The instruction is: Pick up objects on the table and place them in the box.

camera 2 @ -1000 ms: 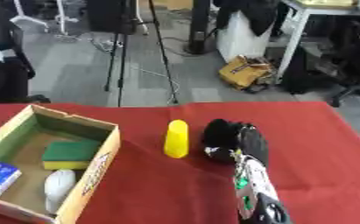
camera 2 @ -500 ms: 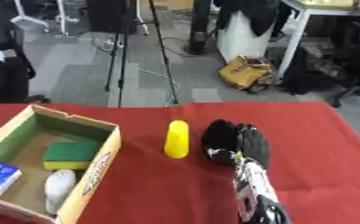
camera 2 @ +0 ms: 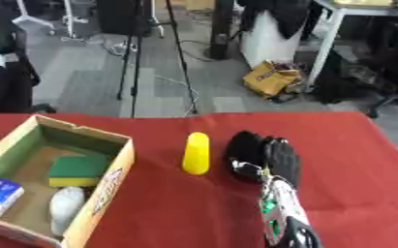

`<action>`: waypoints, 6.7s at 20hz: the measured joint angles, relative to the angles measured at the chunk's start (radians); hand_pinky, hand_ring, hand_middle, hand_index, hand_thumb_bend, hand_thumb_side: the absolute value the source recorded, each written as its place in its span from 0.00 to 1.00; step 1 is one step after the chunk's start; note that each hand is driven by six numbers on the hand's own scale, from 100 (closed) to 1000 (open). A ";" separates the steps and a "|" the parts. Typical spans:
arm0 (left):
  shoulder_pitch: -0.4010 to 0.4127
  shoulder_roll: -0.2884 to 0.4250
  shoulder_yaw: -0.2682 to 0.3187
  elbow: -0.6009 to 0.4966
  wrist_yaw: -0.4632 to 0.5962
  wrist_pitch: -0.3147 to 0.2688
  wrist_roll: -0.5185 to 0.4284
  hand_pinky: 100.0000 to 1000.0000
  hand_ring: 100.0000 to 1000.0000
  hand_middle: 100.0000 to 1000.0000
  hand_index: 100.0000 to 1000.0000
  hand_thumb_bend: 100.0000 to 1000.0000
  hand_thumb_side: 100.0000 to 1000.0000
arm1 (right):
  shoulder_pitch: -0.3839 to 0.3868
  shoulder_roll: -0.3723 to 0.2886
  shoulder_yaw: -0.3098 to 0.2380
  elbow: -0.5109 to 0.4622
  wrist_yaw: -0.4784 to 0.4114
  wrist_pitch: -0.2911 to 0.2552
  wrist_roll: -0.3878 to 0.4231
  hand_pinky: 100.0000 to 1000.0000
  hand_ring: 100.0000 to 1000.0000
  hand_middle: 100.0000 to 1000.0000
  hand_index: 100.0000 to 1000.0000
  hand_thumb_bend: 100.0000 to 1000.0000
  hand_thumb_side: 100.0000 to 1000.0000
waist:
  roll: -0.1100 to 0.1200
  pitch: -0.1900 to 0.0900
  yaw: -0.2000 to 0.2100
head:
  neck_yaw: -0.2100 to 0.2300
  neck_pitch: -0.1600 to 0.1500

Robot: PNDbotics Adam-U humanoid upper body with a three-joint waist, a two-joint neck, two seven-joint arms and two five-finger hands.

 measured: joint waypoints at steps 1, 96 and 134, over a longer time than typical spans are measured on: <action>0.000 0.000 0.000 0.000 0.000 0.000 0.000 0.92 0.90 0.86 0.81 0.00 0.87 | 0.000 0.000 0.000 0.000 -0.001 -0.001 -0.004 0.39 0.47 0.40 0.58 0.65 0.31 | 0.000 0.000 0.000 | 0.000 0.000; -0.012 -0.035 -0.025 0.000 0.033 0.028 -0.014 0.93 0.90 0.87 0.81 0.00 0.89 | -0.295 -0.020 0.156 -0.141 -0.730 0.039 0.261 0.32 0.36 0.29 0.50 0.54 0.33 | -0.114 -0.049 0.160 | 0.036 0.008; -0.073 -0.035 -0.057 0.000 0.069 0.011 -0.073 0.93 0.91 0.88 0.81 0.00 0.89 | -0.413 -0.234 0.289 0.186 -0.818 -0.548 0.313 0.33 0.36 0.29 0.48 0.45 0.47 | -0.202 0.075 0.346 | -0.043 -0.095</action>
